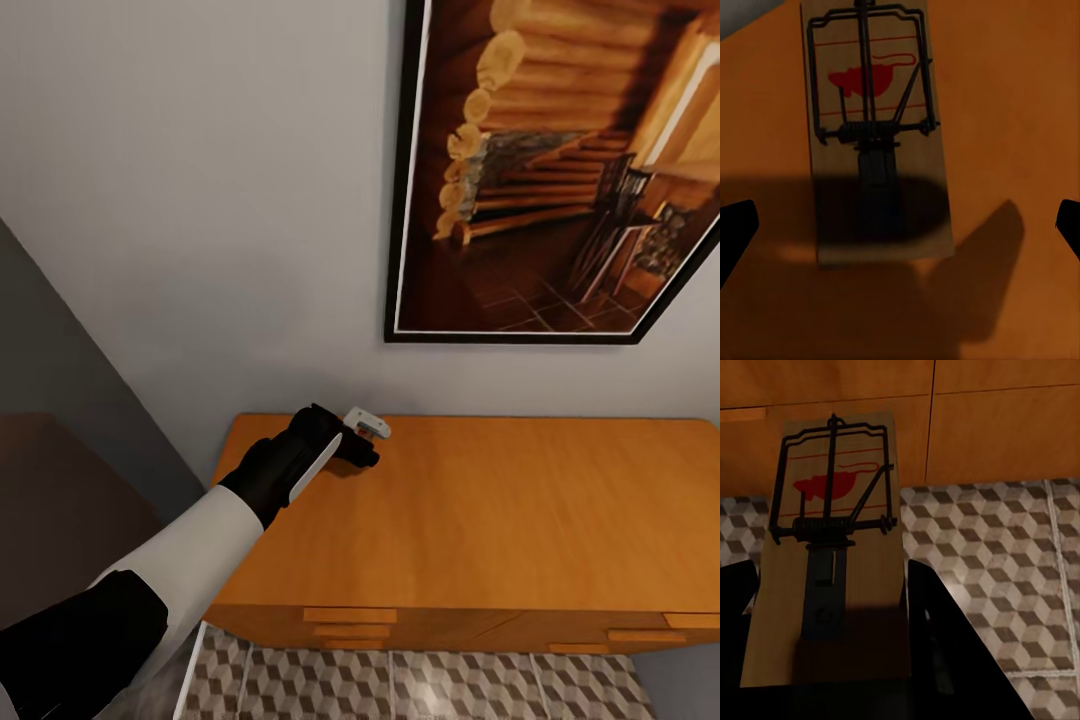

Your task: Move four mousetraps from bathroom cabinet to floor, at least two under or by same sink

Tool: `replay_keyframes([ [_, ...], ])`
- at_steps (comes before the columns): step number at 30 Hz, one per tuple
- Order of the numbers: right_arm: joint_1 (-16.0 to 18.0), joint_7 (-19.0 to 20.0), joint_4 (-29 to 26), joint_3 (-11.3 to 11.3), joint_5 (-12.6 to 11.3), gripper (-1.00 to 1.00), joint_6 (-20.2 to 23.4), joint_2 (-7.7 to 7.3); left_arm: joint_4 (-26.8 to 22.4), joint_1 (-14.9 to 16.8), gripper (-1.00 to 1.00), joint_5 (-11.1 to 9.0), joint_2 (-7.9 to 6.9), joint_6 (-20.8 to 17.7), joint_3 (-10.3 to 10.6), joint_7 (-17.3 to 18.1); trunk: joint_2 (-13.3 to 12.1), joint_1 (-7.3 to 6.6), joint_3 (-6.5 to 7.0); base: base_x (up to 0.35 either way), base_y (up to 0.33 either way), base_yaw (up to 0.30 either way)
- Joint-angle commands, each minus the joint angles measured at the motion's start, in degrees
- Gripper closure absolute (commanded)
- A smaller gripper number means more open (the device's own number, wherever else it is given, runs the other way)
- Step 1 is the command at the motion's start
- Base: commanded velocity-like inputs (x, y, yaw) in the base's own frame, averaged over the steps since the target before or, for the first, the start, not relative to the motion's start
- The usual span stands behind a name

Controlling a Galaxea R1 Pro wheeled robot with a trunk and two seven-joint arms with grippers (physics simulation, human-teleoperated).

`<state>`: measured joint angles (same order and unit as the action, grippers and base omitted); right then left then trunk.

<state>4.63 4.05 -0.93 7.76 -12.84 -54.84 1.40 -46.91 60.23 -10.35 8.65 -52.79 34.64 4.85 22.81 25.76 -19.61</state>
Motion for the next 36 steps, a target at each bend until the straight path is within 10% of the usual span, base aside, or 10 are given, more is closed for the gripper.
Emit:
replay_keyframes([
  [1, 0.1, 0.4, 0.1, 0.2, -0.6, 1.00, -0.2, 0.00, 0.0, 0.1, -1.00, -0.2, -0.02, -0.3, 0.1, -0.1, 0.1, 0.03, -0.16, 0.000, 0.000, 0.000],
  [36, 0.1, 0.4, 0.1, 0.2, -0.6, 1.00, -0.2, 0.00, 0.3, 0.1, -1.00, -0.1, -0.08, -0.2, 0.2, -0.4, 0.1, 0.03, -0.68, 0.000, 0.000, 0.000],
])
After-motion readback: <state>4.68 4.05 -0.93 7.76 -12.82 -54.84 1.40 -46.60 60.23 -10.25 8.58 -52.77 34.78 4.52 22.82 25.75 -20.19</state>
